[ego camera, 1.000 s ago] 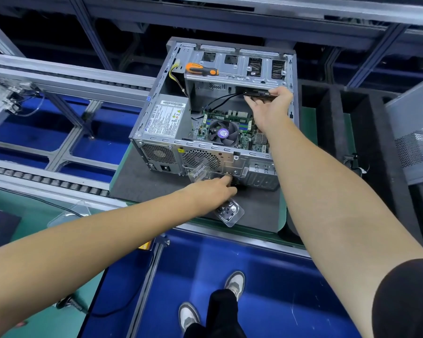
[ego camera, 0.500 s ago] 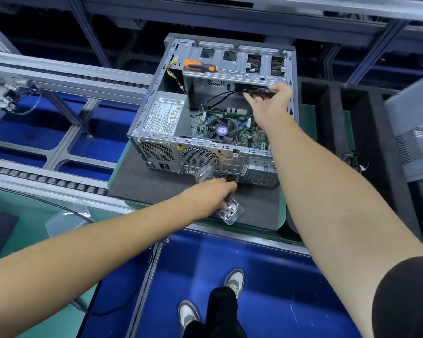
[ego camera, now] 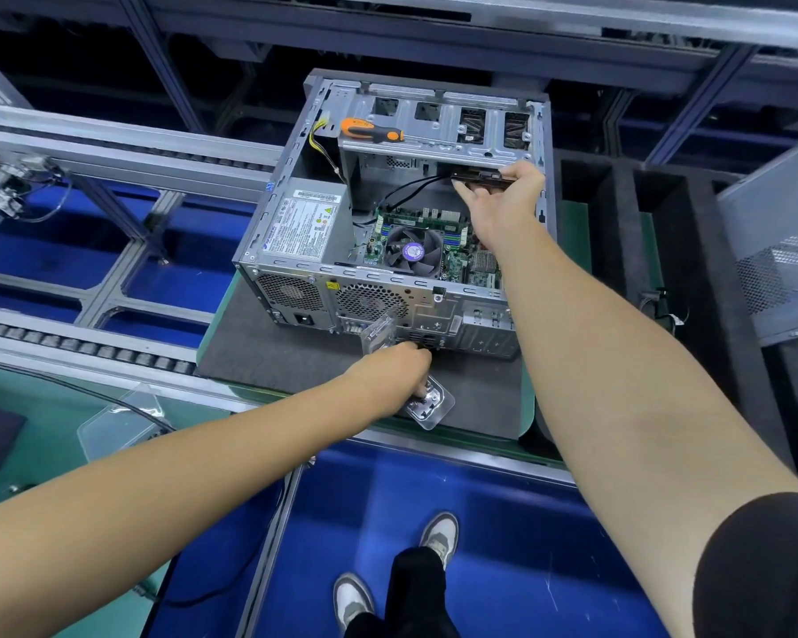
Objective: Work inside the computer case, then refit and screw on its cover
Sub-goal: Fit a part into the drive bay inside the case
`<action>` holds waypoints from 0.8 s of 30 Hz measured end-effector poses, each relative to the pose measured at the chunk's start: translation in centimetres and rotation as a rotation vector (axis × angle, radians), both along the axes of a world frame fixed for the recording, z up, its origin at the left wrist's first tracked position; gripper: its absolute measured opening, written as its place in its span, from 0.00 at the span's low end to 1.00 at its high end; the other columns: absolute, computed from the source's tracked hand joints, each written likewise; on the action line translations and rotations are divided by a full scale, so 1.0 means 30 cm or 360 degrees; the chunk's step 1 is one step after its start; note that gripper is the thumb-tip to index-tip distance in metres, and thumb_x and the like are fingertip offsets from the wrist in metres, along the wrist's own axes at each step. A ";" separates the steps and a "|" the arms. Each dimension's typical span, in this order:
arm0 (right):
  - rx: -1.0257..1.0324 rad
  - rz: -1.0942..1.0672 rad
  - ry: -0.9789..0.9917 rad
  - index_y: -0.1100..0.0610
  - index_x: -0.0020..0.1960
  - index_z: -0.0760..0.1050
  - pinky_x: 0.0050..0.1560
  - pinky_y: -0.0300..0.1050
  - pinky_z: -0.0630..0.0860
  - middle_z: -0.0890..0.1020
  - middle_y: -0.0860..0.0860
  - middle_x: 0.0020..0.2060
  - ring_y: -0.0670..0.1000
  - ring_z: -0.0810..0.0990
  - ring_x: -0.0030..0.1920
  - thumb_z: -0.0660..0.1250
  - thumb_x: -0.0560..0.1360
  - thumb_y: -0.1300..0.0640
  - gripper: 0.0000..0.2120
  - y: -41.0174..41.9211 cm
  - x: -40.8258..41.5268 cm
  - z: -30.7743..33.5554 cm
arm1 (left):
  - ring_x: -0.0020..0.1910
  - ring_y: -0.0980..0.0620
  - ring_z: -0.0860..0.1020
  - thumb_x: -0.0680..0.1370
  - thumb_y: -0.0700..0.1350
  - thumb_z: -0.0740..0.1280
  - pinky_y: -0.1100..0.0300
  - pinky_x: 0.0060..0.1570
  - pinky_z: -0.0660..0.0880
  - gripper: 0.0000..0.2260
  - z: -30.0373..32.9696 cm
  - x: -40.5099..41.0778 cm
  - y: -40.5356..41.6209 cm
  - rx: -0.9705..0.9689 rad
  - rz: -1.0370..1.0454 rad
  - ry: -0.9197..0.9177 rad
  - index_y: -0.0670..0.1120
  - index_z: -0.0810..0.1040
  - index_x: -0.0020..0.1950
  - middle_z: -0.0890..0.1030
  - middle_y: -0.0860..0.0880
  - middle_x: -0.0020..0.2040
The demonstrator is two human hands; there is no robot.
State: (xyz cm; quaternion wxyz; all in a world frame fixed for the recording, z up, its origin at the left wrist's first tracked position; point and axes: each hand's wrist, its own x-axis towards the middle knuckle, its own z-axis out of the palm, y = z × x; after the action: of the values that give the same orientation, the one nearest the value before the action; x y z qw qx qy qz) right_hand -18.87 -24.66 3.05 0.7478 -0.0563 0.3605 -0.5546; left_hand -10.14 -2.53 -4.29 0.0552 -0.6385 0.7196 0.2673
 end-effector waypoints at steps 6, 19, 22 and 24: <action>0.0010 -0.0010 0.0002 0.63 0.71 0.65 0.68 0.71 0.71 0.63 0.60 0.75 0.66 0.66 0.75 0.54 0.75 0.67 0.24 0.001 0.001 0.005 | 0.58 0.44 0.80 0.77 0.32 0.69 0.48 0.58 0.77 0.13 0.034 0.000 0.015 0.0022 0.0111 -0.0005 0.42 0.74 0.59 0.80 0.46 0.58; 0.0002 -0.0007 0.0024 0.63 0.76 0.63 0.69 0.72 0.70 0.65 0.60 0.71 0.66 0.66 0.73 0.54 0.75 0.67 0.28 0.005 0.003 -0.002 | 0.39 0.49 0.74 0.81 0.37 0.58 0.53 0.40 0.72 0.07 0.066 -0.012 0.005 0.0230 0.0461 0.0683 0.41 0.72 0.57 0.80 0.43 0.45; -0.0002 -0.0005 0.0072 0.64 0.78 0.59 0.69 0.72 0.70 0.67 0.59 0.67 0.66 0.66 0.72 0.54 0.75 0.67 0.30 0.010 0.001 0.005 | 0.36 0.50 0.74 0.82 0.42 0.58 0.56 0.38 0.72 0.09 0.067 -0.022 -0.003 0.0318 0.0553 0.0806 0.45 0.76 0.48 0.79 0.47 0.39; 0.0000 -0.0018 0.0041 0.63 0.76 0.62 0.69 0.72 0.69 0.66 0.59 0.68 0.67 0.64 0.74 0.54 0.75 0.67 0.29 0.011 0.001 0.007 | 0.37 0.51 0.76 0.82 0.45 0.60 0.56 0.40 0.73 0.08 0.064 -0.025 -0.004 0.0320 0.0513 0.0786 0.48 0.75 0.44 0.81 0.47 0.40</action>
State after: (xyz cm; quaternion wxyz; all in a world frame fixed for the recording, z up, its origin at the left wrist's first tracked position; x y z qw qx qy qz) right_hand -18.83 -24.34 3.25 0.7399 -0.0613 0.3705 -0.5581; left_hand -10.87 -2.64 -2.37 -0.1015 -0.6515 0.5706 0.4896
